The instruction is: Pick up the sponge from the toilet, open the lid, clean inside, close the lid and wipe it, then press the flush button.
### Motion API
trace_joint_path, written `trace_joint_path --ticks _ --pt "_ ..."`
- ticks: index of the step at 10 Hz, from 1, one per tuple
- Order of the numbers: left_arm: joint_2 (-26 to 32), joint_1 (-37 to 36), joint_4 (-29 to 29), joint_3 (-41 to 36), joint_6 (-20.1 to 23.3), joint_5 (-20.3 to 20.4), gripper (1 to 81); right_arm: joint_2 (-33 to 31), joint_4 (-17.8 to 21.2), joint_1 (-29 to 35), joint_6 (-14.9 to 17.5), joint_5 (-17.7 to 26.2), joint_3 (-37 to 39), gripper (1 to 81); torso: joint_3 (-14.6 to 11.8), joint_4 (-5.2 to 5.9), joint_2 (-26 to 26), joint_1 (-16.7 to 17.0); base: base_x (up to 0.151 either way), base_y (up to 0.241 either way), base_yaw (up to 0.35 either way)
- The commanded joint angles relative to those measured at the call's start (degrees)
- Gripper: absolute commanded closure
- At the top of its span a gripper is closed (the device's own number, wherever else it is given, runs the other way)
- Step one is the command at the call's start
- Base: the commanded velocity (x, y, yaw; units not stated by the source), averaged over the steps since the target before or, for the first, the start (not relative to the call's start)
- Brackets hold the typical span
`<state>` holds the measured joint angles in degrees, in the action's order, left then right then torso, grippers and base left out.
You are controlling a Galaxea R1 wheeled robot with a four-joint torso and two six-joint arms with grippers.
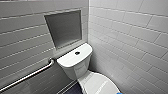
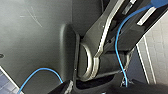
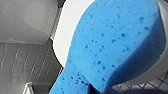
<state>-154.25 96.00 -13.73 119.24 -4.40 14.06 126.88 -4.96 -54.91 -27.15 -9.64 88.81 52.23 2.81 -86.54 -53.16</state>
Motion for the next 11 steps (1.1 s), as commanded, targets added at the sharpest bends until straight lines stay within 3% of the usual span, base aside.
trace_joint_path --ticks 1,4,6,7,11 --pt "9.5 -4.4 -0.7 -14.1 0.4 -5.4 1.0 -8.1 0.1 -9.9 -0.1 0.2 -3.7 81.1 0.0 0.0 0.0 0.0 0.0 0.0 0.0" --pt "15.8 -13.3 1.2 -20.4 -1.8 -6.4 1.0 -4.2 -0.7 -19.6 0.3 0.0 2.8 81.1 0.0 0.0 0.0 0.0 0.0 0.0 0.0" --pt "19.4 -19.6 1.9 -23.4 -7.1 -6.4 1.0 -1.0 -1.6 -24.5 0.3 -1.4 7.1 81.1 0.0 0.0 0.0 0.0 0.0 0.0 0.0" --pt "20.5 -22.6 1.8 -23.3 -11.5 -6.4 1.0 0.2 -2.3 -26.9 0.3 -4.4 9.0 81.1 0.0 0.0 0.0 0.0 0.0 0.0 0.0" --pt "19.9 -32.3 1.9 -21.9 -21.2 -6.5 1.0 5.1 -4.4 -32.3 0.3 -5.7 15.2 81.1 0.0 0.0 0.0 0.0 0.0 0.0 0.0"
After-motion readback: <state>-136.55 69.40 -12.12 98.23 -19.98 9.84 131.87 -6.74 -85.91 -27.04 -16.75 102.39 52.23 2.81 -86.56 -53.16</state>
